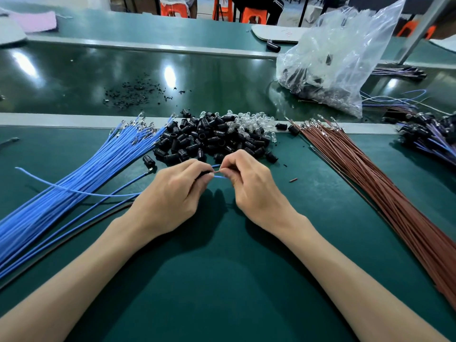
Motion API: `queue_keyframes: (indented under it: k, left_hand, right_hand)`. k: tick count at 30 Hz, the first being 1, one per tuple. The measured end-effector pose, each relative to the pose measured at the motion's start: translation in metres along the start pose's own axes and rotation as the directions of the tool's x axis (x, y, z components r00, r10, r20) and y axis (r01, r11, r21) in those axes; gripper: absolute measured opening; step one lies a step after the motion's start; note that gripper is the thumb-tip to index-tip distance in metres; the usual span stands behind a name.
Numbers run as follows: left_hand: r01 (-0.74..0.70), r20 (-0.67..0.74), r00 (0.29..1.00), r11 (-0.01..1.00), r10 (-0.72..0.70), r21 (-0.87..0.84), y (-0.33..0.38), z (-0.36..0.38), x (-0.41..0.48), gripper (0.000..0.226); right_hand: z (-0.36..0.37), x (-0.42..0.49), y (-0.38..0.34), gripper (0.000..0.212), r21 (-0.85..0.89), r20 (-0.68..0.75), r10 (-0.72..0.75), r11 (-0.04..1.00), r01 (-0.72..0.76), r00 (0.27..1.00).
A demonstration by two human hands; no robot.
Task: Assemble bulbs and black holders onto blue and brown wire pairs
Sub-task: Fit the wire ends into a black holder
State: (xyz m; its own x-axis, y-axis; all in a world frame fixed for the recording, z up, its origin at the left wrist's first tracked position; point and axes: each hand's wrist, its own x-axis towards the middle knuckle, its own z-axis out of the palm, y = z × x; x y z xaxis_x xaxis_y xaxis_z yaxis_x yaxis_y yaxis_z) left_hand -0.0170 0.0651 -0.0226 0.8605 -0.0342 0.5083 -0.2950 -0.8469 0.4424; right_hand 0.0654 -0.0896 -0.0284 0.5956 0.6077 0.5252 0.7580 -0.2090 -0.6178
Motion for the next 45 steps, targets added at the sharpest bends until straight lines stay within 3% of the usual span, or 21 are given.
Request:
queue_keyframes:
  k: [12, 15, 18, 19, 21, 24, 29, 35, 39, 43, 45]
  left_hand:
    - [-0.037, -0.008, 0.999, 0.998, 0.037, -0.049, 0.001, -0.005, 0.002, 0.022]
    - [0.000, -0.029, 1.000, 0.999, -0.001, -0.043, -0.003, -0.003, 0.002, 0.016]
    - [0.010, -0.010, 1.000, 0.999, -0.011, -0.050, -0.003, -0.003, 0.002, 0.016]
    - [0.008, 0.000, 1.000, 0.999, -0.008, -0.045, -0.002, -0.002, 0.002, 0.016]
    - [-0.008, 0.027, 1.000, 1.000, 0.009, -0.028, -0.001, -0.002, 0.004, 0.016]
    - [-0.017, 0.051, 0.999, 0.999, 0.018, -0.032, 0.001, 0.000, 0.007, 0.015]
    - [0.094, 0.025, 0.995, 0.988, -0.092, -0.123, 0.004, 0.008, 0.022, 0.014]
    - [0.248, -0.010, 0.964, 0.912, -0.265, -0.328, -0.001, 0.009, 0.027, 0.008]
    - [0.244, 0.010, 0.967, 0.913, -0.255, -0.327, -0.003, 0.009, 0.026, 0.007]
    - [0.212, 0.006, 0.976, 0.933, -0.219, -0.290, -0.002, 0.009, 0.026, 0.004]
    - [0.214, 0.029, 0.976, 0.930, -0.215, -0.300, -0.002, 0.009, 0.026, 0.003]
  right_hand:
    - [-0.005, -0.001, -0.008, 0.006, -0.020, 0.082, -0.057, 0.998, 0.059, 0.995]
    - [-0.018, 0.008, 0.002, 0.008, -0.088, -0.138, 0.024, 0.995, -0.037, 0.990]
    - [-0.050, 0.032, 0.032, 0.008, -0.196, -0.403, 0.194, 0.936, -0.291, 0.894]
    - [-0.060, 0.038, 0.044, 0.010, -0.230, -0.388, 0.277, 0.894, -0.384, 0.879]
    - [-0.073, 0.048, 0.066, 0.016, -0.341, -0.225, 0.451, 0.794, -0.504, 0.864]
    - [-0.075, 0.056, 0.079, 0.011, -0.421, -0.040, 0.573, 0.733, -0.534, 0.818]
    - [-0.072, 0.053, 0.082, 0.011, -0.392, -0.123, 0.491, 0.775, -0.497, 0.862]
    - [-0.067, 0.051, 0.081, 0.022, -0.456, -0.068, 0.436, 0.787, -0.416, 0.898]
    - [-0.066, 0.053, 0.083, 0.006, -0.452, -0.093, 0.434, 0.784, -0.426, 0.896]
    - [-0.067, 0.056, 0.086, 0.007, -0.401, -0.086, 0.449, 0.801, -0.444, 0.889]
    - [-0.070, 0.059, 0.083, 0.005, -0.320, -0.152, 0.444, 0.823, -0.469, 0.883]
